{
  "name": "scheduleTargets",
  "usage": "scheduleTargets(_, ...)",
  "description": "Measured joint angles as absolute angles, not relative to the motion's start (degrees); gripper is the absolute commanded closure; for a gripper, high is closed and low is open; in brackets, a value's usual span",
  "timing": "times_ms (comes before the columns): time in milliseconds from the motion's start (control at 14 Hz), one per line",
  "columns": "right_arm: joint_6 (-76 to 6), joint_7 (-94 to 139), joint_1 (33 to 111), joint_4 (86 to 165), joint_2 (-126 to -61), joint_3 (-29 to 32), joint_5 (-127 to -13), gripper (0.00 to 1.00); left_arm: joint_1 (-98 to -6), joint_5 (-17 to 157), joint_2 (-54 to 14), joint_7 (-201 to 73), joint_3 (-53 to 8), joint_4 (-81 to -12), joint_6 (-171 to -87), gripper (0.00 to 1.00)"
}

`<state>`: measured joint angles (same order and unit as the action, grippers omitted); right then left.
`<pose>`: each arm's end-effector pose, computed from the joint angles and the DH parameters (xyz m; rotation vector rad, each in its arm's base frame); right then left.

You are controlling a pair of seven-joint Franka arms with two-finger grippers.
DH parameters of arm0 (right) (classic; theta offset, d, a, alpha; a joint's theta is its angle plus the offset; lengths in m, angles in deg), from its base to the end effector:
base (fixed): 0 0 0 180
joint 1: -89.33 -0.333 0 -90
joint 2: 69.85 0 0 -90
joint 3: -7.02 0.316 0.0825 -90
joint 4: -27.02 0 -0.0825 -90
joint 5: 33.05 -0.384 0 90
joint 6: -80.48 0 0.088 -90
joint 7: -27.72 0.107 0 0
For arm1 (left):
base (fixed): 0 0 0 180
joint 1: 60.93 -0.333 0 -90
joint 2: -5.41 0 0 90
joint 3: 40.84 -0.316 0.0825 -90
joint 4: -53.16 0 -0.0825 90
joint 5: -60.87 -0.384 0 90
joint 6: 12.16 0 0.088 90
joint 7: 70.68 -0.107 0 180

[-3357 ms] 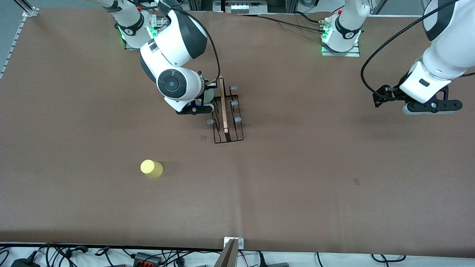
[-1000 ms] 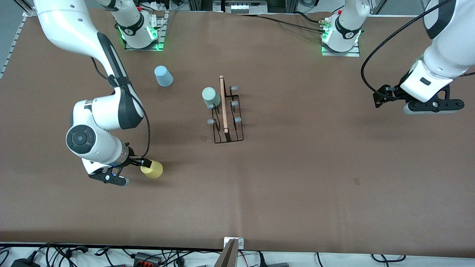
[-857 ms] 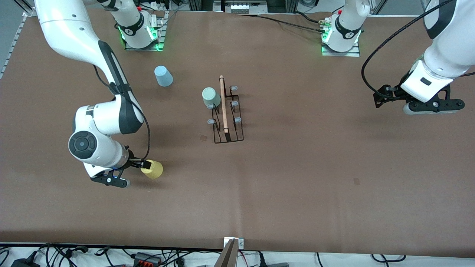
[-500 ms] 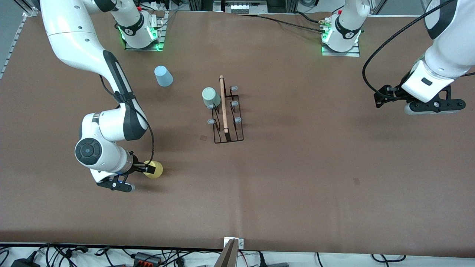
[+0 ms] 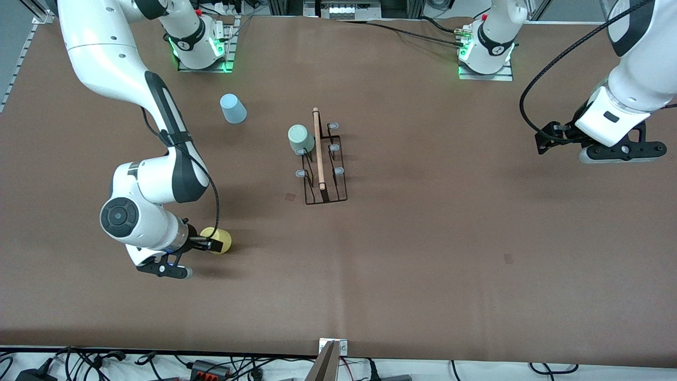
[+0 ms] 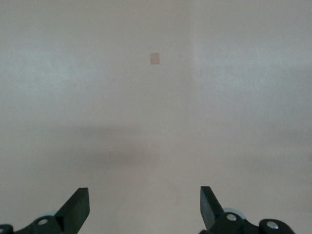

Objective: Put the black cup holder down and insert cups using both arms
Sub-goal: 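Grasp the yellow cup with the right gripper and lift it, then carry the yellow cup to the holder and lower it onto a peg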

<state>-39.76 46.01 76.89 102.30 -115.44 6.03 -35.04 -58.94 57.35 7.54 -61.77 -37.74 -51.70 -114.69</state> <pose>0.7265 0.1519 0.2611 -3.1205 0.2061 0.0234 0.5494 -0.0441 0.5405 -3.0786 -0.0820 -0.0062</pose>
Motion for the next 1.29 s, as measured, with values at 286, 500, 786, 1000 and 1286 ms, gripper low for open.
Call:
scheduleTargets(286,-38.97,42.58,76.86,102.30,-117.58,6.04,-35.04,0.00,-59.07,57.35,7.54,-61.77,-37.74,-51.70,-114.69,0.00)
scheduleTargets(500,-37.54,42.34,76.80,102.29,-117.99,6.12,-35.04,0.27,-59.07,57.35,7.54,-61.77,-37.74,-51.70,-114.69,0.00)
scheduleTargets(786,-36.98,42.29,76.74,102.21,-118.24,6.16,-35.05,0.68,-59.07,57.35,7.54,-61.77,-37.74,-51.70,-114.69,0.00)
scheduleTargets(1000,-33.25,42.05,76.58,99.48,-117.84,7.30,-35.05,0.71,-59.24,57.35,7.54,-61.77,-37.74,-51.71,-114.69,0.00)
scheduleTargets(1286,-19.50,42.14,74.11,91.02,-114.28,11.64,-35.18,0.71,-60.20,57.71,7.53,-62.27,-37.75,-51.71,-114.69,0.00)
